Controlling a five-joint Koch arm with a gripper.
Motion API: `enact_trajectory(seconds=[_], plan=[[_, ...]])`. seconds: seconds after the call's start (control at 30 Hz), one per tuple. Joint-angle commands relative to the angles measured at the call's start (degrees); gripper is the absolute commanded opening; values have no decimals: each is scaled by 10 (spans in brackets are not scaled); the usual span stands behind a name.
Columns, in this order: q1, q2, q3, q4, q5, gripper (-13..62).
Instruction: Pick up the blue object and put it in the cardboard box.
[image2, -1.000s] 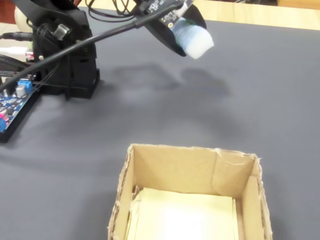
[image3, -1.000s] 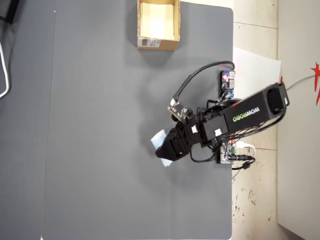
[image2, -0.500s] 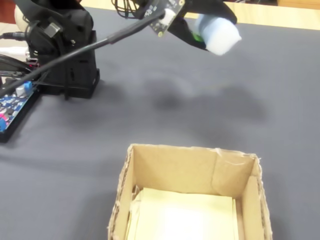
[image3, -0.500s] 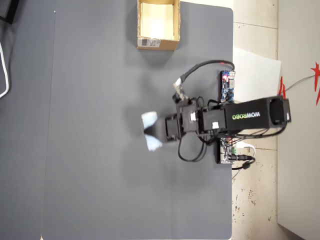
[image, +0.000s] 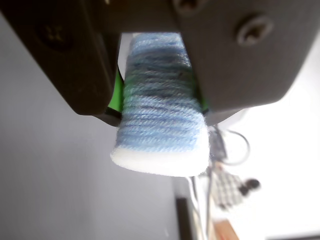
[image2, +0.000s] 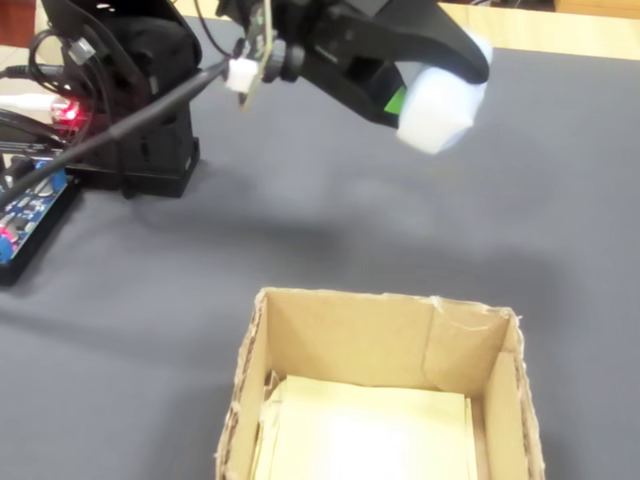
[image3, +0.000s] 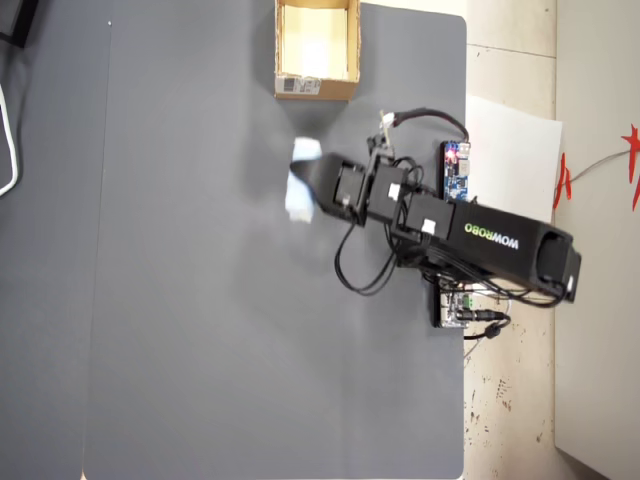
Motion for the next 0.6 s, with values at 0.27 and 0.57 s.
enact_trajectory(seconds=[0.27, 0.57], plan=[[123, 41, -39, -40, -33, 109], [228, -40, -144, 29, -49, 109]])
